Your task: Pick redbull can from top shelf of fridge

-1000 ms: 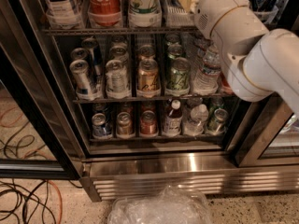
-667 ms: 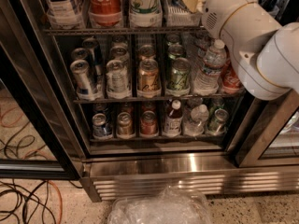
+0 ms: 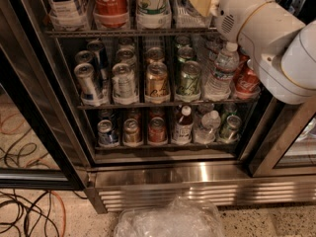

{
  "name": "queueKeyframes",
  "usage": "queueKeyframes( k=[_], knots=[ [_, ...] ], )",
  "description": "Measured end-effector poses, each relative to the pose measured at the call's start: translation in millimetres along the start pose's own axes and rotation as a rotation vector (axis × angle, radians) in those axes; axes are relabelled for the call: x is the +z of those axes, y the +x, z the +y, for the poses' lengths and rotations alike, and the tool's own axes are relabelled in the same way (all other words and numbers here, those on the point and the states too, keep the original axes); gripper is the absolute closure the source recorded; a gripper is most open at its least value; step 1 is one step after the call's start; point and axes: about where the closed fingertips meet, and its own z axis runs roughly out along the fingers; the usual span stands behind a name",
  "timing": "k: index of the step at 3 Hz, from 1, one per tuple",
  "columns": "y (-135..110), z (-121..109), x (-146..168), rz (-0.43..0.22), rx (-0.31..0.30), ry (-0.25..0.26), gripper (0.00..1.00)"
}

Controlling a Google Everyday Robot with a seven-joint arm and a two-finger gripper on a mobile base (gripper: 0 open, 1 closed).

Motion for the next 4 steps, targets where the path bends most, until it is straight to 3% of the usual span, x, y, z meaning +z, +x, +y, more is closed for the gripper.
queueKeyframes(
  k=[4],
  knots=[
    [10.6, 35.1, -14.2, 0.065, 0.013, -0.131, 1.00]
  ],
)
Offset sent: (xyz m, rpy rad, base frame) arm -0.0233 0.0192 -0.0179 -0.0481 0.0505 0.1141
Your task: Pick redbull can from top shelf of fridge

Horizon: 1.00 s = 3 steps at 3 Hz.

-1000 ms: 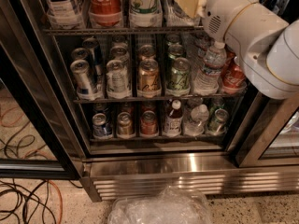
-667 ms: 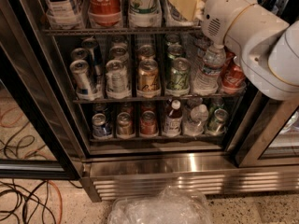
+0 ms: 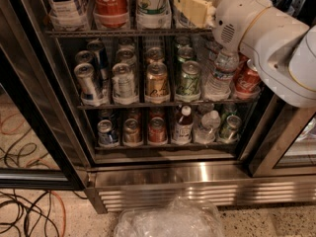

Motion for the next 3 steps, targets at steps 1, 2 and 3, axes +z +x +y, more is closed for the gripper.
queueKeyframes(
  k=[1, 2, 3],
  knots=[
    [3.4, 13.5, -8.2, 0.008, -0.002, -0.009, 1.00],
    [3.4, 13.6, -8.2, 0.008, -0.002, -0.009, 1.00],
    [3.4, 29.0, -16.8, 0.013, 0.003, -0.035, 1.00]
  ],
)
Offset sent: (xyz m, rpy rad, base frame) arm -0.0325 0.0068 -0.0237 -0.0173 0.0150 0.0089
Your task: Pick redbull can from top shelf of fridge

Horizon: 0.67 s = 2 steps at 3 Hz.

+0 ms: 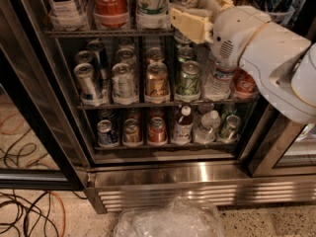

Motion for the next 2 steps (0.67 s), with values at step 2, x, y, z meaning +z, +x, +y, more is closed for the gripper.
queueKeyframes(
  k=[2],
  knots=[
    [6.6, 49.9, -33.1, 0.034, 0.042, -0.060, 1.00]
  ],
)
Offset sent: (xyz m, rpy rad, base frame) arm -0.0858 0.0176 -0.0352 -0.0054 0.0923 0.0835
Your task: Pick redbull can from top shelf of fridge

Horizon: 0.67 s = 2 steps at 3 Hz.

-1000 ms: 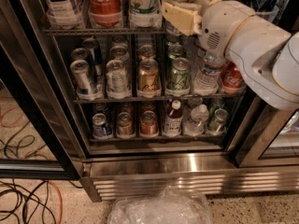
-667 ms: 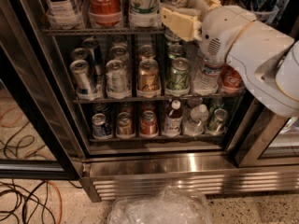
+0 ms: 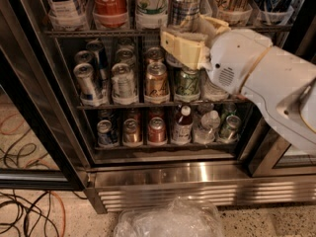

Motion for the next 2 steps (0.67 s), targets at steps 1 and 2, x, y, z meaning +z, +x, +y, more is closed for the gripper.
queueKeyframes(
  k=[1, 2],
  knots=[
    [11.7, 24.6, -12.7, 0.033, 0.026, -0.014, 1.00],
    [23.1, 44.0, -27.2, 0.066, 0.049, -0.002, 1.00]
  ],
)
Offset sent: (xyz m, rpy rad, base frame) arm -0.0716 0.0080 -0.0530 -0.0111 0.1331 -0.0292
